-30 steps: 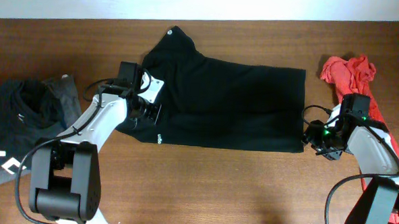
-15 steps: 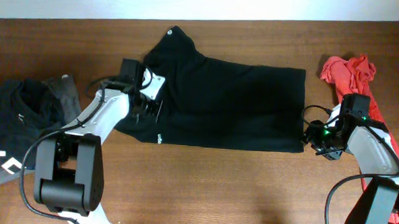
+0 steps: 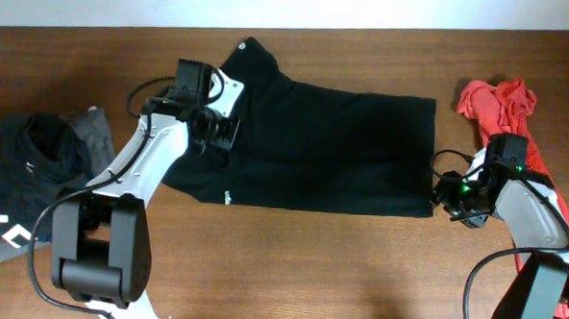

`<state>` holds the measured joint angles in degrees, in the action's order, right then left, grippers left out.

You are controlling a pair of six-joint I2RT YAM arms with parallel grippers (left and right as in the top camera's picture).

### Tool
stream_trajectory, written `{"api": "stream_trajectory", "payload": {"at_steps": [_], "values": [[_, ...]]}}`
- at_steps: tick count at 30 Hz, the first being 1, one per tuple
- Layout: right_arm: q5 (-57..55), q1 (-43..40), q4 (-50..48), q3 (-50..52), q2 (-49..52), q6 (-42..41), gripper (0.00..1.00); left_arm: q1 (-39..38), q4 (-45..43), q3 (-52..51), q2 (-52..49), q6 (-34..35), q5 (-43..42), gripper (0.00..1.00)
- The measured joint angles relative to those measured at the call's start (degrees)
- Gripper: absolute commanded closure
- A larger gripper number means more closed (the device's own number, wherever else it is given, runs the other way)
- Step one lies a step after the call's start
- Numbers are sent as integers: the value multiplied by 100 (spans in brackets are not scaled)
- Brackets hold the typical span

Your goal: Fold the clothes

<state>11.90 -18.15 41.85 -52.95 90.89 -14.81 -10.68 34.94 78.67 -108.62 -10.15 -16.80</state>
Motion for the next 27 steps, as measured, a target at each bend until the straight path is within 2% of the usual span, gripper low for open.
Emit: {"api": "stream_trajectory", "payload": {"at_steps": [2, 5, 9, 13, 22, 24, 25, 26, 27], "values": [[20, 0, 7, -2, 0, -2, 42, -33, 409, -2, -4, 15, -9, 53], [50, 2, 13, -4, 2, -2, 42, -63, 1027, -2, -13, 20, 2, 50], [83, 0, 11, -4, 0, -2, 42, -90, 1314, -2, -26, 28, 214, 50], [103, 0, 2, -4, 0, 2, 42, -90, 1331, -2, -26, 33, 437, 61], [105, 2, -2, -4, 0, -2, 42, -142, 1353, -2, -313, 26, 566, 62], [103, 0, -2, -4, 0, -4, 42, -177, 1327, -2, -413, 28, 575, 71], [105, 0, -2, -4, 0, 0, 42, -188, 1309, -2, -442, 42, 577, 81], [103, 0, -2, -4, 2, 2, 42, -203, 1292, -2, -455, 50, 588, 96], [103, 0, -2, -4, 0, 0, 42, -208, 1279, -2, -455, 52, 590, 100]]}}
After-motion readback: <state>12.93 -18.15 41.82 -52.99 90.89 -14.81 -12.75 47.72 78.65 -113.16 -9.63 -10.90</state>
